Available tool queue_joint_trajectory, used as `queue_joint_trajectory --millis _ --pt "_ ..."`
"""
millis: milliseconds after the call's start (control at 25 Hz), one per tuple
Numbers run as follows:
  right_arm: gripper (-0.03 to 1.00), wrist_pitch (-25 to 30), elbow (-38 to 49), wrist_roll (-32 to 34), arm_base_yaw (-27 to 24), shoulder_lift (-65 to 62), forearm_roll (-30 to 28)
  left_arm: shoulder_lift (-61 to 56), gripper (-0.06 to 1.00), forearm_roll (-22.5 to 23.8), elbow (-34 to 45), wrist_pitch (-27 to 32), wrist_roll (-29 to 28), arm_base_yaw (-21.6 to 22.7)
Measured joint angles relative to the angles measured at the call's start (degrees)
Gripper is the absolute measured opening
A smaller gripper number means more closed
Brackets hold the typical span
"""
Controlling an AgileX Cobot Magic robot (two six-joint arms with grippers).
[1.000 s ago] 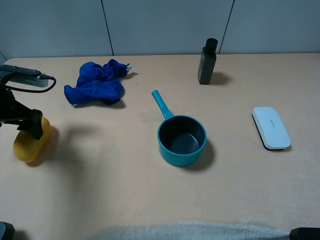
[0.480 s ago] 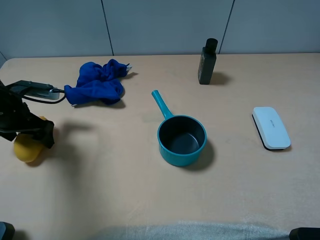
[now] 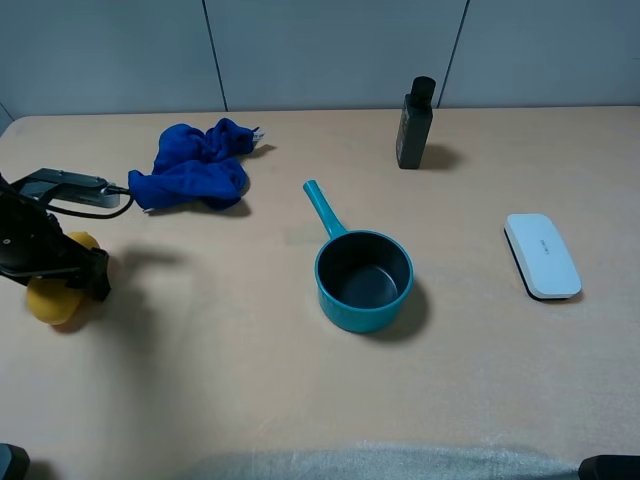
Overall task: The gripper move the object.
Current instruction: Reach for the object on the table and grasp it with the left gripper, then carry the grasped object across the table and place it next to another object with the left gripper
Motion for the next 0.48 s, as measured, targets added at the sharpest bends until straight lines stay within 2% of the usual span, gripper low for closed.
queue_joint_trajectory --millis 160,320,480 --pt "0.69 0.0 0.0 0.0 0.0 0.0 0.05 0.0 0.8 0.0 0.0 -0.2 0.0 0.0" --pt "0.69 0.0 0.0 0.0 0.0 0.0 0.05 0.0 0.63 0.0 0.0 -0.22 0.07 0.0" --pt "0.69 0.0 0.0 0.0 0.0 0.0 0.16 0.0 0.62 0.0 0.0 -0.22 0.07 0.0"
